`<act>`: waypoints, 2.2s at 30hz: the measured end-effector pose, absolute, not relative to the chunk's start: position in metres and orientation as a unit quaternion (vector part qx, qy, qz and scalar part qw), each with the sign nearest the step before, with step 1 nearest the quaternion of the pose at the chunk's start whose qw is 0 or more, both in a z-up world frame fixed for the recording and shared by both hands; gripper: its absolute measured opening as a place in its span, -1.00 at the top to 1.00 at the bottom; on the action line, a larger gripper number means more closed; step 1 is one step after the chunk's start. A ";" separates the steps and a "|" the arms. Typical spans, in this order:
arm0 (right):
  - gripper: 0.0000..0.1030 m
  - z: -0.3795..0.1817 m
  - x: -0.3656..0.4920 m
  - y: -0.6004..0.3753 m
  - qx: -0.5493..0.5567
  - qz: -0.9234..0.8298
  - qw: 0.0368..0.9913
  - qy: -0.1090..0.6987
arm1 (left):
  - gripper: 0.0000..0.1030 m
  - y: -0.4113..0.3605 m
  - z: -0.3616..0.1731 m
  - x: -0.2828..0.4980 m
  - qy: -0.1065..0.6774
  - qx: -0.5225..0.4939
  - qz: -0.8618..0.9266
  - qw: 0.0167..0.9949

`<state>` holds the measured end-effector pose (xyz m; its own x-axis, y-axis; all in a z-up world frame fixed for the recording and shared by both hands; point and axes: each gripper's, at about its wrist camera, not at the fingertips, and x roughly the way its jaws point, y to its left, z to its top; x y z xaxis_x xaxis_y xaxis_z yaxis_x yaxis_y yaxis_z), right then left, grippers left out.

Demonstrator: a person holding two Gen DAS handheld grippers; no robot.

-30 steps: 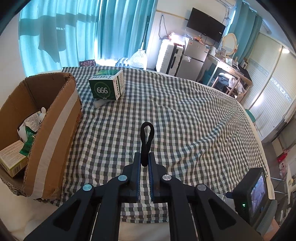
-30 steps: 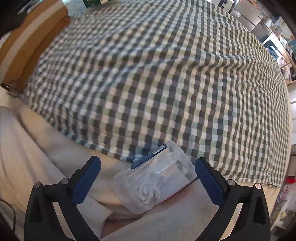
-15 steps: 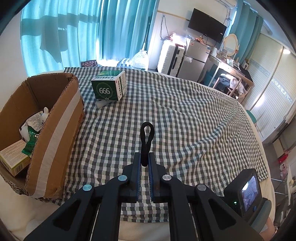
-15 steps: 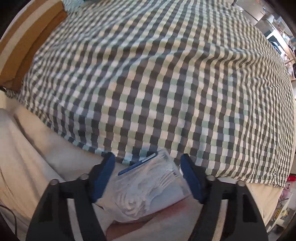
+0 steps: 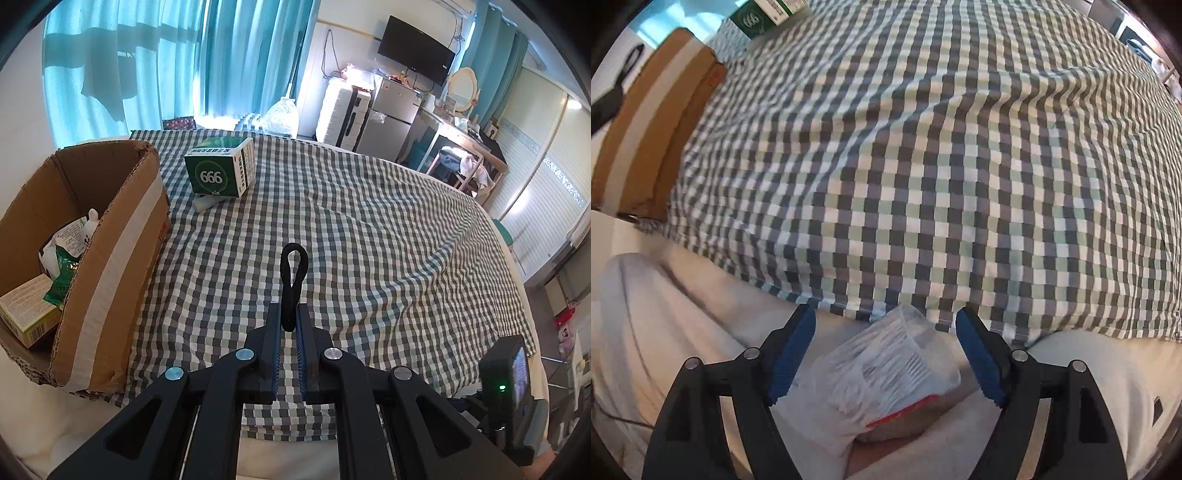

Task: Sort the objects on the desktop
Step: 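Carry the hair tie and floss-pick container with both tools over the cardboard box, then open both tools to drop the hair tie and container into the box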

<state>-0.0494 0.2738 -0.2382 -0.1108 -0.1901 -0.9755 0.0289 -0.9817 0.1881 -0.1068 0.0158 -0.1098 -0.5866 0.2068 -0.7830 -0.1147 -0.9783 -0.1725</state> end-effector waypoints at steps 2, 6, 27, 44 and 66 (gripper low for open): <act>-0.61 -0.230 -0.045 0.274 0.658 -0.746 0.089 -0.041 | 0.87 0.014 -0.110 -0.108 -0.053 -0.446 0.889 0.090; -0.91 -0.222 -0.040 0.261 0.664 -0.733 0.134 0.053 | 0.87 0.012 -0.111 -0.107 -0.056 -0.446 0.889 0.090; -0.79 -0.198 -0.057 0.225 0.627 -0.726 0.105 0.262 | 0.87 0.000 -0.109 -0.104 -0.066 -0.444 0.890 0.079; -0.78 -0.114 -0.049 0.175 0.498 -0.852 0.119 0.110 | 0.87 -0.034 -0.083 -0.103 -0.086 -0.419 0.902 0.051; -0.77 -0.038 -0.212 -0.043 0.366 -0.882 0.295 0.014 | 0.83 -0.246 -0.077 -0.134 -0.144 -0.392 0.899 -0.130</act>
<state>-0.2119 -0.0428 -0.0383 -0.5578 -0.5100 -0.6548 0.5300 -0.8260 0.1919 -0.1339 -0.2462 -0.0769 -0.6590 -0.1212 -0.7423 0.3468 -0.9247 -0.1569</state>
